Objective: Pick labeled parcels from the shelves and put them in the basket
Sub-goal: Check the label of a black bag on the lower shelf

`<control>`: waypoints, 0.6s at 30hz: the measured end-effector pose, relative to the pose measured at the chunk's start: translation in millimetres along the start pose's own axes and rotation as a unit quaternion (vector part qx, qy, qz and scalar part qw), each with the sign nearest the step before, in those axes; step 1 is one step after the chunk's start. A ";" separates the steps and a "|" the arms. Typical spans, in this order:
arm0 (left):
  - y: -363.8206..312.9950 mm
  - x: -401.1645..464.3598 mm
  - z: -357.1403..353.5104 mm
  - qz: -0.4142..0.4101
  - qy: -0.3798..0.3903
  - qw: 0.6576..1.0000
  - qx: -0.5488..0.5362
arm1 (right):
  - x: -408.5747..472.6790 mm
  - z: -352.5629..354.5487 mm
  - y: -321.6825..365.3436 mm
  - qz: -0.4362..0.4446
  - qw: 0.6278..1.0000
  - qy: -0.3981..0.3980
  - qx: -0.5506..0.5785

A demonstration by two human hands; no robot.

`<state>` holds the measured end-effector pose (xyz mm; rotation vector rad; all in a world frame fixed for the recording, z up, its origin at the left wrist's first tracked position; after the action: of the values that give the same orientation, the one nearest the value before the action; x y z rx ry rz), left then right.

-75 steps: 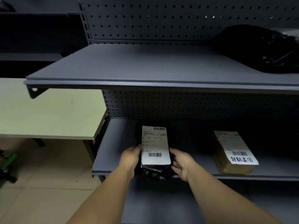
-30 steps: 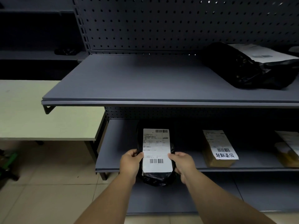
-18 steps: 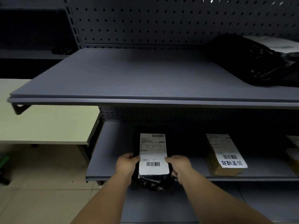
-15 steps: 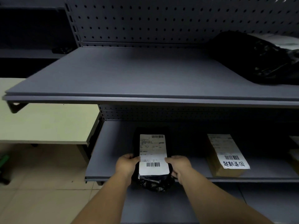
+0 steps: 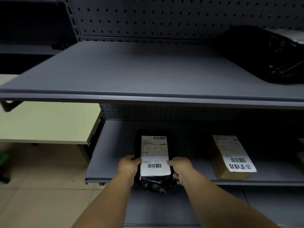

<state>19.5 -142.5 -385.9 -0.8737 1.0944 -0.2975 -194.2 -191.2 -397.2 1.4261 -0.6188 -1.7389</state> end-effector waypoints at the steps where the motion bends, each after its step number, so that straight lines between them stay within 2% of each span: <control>1: 0.7 1.0 0.4 0.001 0.000 1.000 0.003 | -1.2 0.2 -0.2 -0.002 1.000 0.001 -0.002; 3: -0.9 1.4 1.0 -0.004 -0.001 1.000 0.023 | -4.9 2.8 2.6 0.005 1.000 -0.005 -0.007; 5: -10.4 -0.2 7.0 -0.041 -0.038 0.991 0.125 | -6.8 9.7 13.6 0.048 0.997 -0.025 -0.062; 7: -26.4 -8.6 16.1 -0.098 -0.103 0.962 0.234 | -12.1 21.2 27.5 0.092 0.982 -0.063 -0.151; 9: -40.6 -21.0 19.1 -0.155 -0.130 0.940 0.276 | -21.1 30.5 38.2 0.126 0.966 -0.092 -0.207; 14: -62.6 -58.1 3.9 -0.273 -0.145 0.860 0.407 | -59.4 43.8 64.0 0.239 0.889 -0.160 -0.357; 18: -67.3 -90.0 -13.0 -0.334 -0.143 0.801 0.475 | -88.5 51.0 73.6 0.296 0.838 -0.182 -0.422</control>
<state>-19.9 -137.1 -280.1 -0.3175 0.2031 -1.1539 -218.6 -166.7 -276.1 0.2387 -0.3375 -1.4619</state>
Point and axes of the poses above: each hand's wrist, its own x-axis towards the middle knuckle, its own z-axis out of the back of the hand, y = z × x, the point moved 10 cm from there along x, towards the middle knuckle, and after that the axes turned 6 degrees about z, right-handed, at the moved point
